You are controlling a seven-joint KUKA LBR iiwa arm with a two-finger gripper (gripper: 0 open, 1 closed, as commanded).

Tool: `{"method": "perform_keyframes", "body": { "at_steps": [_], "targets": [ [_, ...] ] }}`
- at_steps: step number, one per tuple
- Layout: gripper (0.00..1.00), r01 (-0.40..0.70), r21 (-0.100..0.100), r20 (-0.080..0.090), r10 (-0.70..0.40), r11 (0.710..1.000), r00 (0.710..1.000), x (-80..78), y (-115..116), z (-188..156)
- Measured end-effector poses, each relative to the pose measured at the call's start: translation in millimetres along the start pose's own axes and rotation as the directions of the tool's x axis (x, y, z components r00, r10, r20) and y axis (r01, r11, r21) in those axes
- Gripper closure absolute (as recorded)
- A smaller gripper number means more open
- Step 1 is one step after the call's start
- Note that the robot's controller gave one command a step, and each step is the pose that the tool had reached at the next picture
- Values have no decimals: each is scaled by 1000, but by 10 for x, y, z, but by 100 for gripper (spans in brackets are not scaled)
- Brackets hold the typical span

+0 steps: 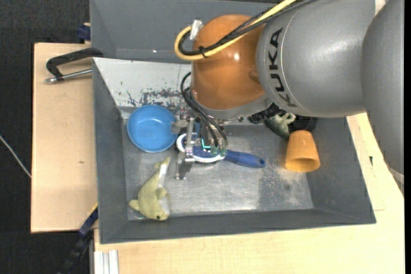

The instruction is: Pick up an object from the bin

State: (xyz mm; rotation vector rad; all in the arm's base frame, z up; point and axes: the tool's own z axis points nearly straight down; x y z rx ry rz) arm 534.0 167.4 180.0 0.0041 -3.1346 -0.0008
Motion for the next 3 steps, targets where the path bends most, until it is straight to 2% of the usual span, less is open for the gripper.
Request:
{"method": "perform_keyframes", "body": {
  "at_steps": [1,2,3],
  "targets": [
    [0,286,2,14,-286,958,958,-209,-538,953],
    [0,419,3,17,-419,908,908,195,-1195,1071],
    [100,420,3,23,-419,908,907,177,-1173,1058]
  ]
}}
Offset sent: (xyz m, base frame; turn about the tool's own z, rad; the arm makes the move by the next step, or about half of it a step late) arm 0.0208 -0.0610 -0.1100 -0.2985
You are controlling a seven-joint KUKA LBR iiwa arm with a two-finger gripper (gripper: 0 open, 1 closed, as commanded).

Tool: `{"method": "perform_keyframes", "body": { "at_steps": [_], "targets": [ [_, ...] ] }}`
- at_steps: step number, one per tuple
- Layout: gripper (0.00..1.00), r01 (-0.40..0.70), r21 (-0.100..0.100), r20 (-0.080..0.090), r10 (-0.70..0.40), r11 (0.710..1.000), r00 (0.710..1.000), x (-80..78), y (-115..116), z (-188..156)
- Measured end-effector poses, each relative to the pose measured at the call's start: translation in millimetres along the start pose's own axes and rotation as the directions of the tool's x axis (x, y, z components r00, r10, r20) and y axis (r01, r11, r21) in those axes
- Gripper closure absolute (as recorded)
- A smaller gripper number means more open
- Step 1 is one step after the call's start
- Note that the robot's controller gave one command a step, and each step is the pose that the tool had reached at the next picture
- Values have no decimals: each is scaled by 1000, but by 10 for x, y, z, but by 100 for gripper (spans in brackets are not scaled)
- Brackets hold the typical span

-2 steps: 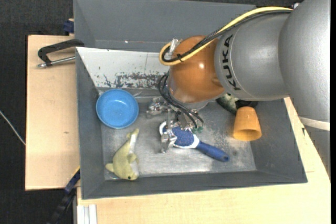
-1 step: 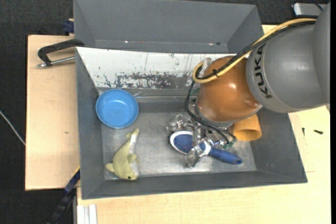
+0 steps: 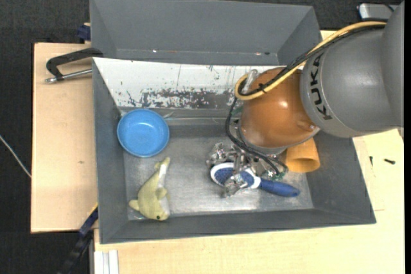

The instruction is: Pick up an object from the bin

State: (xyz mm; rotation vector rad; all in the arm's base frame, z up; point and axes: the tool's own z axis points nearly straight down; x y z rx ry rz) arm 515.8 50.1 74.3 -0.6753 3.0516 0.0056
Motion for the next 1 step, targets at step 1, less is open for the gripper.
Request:
{"method": "perform_keyframes", "body": {
  "at_steps": [1],
  "targets": [
    [100,60,3,-4,-60,998,998,-47,30,-1689]
  ]
}}
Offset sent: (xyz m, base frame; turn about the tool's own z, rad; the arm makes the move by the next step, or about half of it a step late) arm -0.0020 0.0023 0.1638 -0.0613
